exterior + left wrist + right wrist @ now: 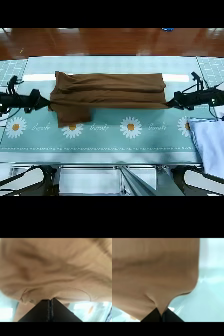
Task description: Fold the shirts.
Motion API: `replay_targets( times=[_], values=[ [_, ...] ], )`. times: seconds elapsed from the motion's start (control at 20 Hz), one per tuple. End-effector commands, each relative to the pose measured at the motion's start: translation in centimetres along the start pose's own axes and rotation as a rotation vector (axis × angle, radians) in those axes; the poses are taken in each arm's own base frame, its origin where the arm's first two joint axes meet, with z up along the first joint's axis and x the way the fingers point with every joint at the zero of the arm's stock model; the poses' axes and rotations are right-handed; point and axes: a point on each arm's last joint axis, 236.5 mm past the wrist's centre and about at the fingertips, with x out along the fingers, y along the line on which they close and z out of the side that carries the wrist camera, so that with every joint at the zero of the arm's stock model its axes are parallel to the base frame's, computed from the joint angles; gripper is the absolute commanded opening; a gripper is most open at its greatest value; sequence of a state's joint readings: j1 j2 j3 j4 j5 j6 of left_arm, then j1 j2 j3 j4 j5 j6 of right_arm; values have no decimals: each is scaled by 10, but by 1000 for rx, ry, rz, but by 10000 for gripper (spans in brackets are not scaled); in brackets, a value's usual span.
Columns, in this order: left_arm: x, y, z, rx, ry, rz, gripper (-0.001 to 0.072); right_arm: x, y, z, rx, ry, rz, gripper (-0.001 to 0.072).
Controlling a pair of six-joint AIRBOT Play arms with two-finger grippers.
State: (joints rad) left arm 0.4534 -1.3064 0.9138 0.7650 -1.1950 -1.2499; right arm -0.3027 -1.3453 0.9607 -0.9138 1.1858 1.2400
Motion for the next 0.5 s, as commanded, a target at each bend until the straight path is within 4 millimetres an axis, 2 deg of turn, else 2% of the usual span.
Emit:
replay_targets(
  times=[0.0,0.1,0.2,0.45],
  values=[
    [3,-31,44,33,-58,-41,15,-7,7,50,-27,-99,-3,28],
    [20,-42,66,70,-54,-43,15,4,14,72,-31,-118,26,28],
    [39,-51,89,77,-61,-43,15,17,13,94,-35,-142,21,29],
    [78,-61,138,19,-53,-61,15,35,13,150,9,-197,72,29]
  ],
)
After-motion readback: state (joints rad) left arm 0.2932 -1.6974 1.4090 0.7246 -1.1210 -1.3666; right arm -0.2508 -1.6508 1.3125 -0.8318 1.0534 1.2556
